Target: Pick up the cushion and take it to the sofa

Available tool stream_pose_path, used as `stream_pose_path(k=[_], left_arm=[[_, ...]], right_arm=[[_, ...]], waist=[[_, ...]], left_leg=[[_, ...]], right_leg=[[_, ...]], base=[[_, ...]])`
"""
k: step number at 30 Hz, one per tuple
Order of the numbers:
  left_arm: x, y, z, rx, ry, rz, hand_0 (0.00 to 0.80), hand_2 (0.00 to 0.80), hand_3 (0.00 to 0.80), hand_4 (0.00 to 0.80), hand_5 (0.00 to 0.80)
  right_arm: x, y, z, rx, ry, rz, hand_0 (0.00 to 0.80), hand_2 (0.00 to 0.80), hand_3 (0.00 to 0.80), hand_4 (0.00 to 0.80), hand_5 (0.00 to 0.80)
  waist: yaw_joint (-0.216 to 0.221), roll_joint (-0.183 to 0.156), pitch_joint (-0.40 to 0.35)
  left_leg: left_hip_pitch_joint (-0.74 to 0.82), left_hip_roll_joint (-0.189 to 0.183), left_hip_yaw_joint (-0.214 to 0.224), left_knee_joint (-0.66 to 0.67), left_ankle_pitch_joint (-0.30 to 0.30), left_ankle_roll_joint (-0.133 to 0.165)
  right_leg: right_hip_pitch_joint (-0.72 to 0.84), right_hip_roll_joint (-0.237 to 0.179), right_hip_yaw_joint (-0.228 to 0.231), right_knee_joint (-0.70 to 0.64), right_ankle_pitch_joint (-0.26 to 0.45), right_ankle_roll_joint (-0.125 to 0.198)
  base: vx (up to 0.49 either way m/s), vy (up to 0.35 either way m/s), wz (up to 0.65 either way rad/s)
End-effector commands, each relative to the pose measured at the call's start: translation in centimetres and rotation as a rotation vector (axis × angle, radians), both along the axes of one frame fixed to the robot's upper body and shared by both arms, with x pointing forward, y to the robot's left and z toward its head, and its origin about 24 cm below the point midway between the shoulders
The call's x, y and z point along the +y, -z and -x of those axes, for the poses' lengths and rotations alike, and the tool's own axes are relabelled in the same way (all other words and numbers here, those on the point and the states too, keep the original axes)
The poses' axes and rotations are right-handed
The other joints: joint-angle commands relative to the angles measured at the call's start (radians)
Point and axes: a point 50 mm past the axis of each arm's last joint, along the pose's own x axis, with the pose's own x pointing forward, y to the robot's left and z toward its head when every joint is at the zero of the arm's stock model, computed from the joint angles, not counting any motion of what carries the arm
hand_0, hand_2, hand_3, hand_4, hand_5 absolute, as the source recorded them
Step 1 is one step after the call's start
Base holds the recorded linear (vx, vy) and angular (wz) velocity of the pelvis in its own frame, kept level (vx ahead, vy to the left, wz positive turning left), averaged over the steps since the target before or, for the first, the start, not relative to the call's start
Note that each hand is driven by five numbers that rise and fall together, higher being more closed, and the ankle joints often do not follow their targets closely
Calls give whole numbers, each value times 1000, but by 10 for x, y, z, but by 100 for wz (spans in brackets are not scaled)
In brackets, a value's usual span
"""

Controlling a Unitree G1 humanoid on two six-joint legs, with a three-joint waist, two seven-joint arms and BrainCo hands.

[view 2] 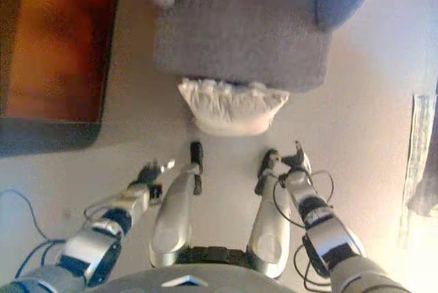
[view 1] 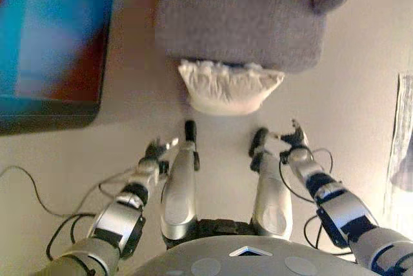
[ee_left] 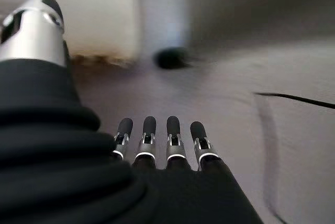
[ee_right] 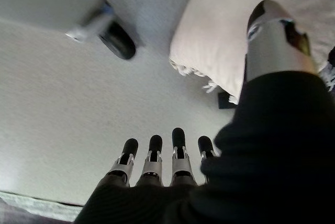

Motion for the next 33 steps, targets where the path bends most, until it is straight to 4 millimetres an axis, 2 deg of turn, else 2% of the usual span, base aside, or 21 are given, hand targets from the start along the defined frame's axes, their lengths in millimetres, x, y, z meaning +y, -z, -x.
stream_pose_path(k=[1, 3, 9, 15, 18, 24, 27, 33], left_arm=[[25, -23, -12, -124, -71, -59, 0, 0, 0, 0, 0], [28, -31, -17, -190, -84, -74, 0, 0, 0, 0, 0], [7, -63, -34, -382, -39, -103, 0, 0, 0, 0, 0], [11, -84, -42, -482, -35, -116, 0, 0, 0, 0, 0], [11, -90, -43, -519, -39, -111, 0, 0, 0, 0, 0], [13, -108, -51, -599, -27, -119, 0, 0, 0, 0, 0], [13, -122, -56, -653, -23, -119, 0, 0, 0, 0, 0], [14, -142, -64, -726, 2, -107, 0, 0, 0, 0, 0]], right_arm=[[-21, -25, -11, -106, 84, 55, 0, 0, 0, 0, 0], [-28, -37, -17, -154, 94, 89, 0, 0, 0, 0, 0], [-32, -66, -30, -290, 113, 162, 0, 0, 0, 0, 0], [-45, -99, -40, -413, 147, 199, 0, 0, 0, 0, 0], [-48, -109, -43, -454, 147, 213, 0, 0, 0, 0, 0], [-43, -129, -51, -565, 105, 205, 0, 0, 0, 0, 0], [-38, -148, -58, -626, 52, 211, 0, 0, 0, 0, 0], [-31, -171, -70, -661, -54, 237, 0, 0, 0, 0, 0]], waist=[[-27, 3, 16], [-36, 1, 16], [-43, 11, 16], [-47, 23, 16], [-48, 28, 16], [-52, 33, 16], [-54, 38, 16], [-58, 49, 16]], left_leg=[[-37, -13, 8, 114, -53, 48], [-95, -10, 11, 136, -57, 49], [-233, -8, -1, 147, -47, 47], [-349, -8, -16, 178, -45, 49], [-405, -6, -27, 210, -53, 48], [-510, -4, -43, 264, -64, 45], [-573, -6, -49, 300, -70, 43], [-656, 4, -45, 337, -76, 35]], right_leg=[[3, -3, 20, -9, 39, 28], [-48, -2, 25, -2, 43, 30], [-194, 0, 32, 24, 51, 36], [-313, 10, 48, 62, 48, 28], [-371, 11, 59, 101, 42, 24], [-477, 22, 82, 165, 32, 15], [-544, 29, 94, 213, 23, 9], [-627, 38, 109, 259, 8, 0]], base=[[-24, 70, -10], [-8, 9, -6], [1, 3, 7], [0, 0, -1], [0, 0, 0], [4, 1, -3], [-4, 27, -7], [-12, 41, -8]])
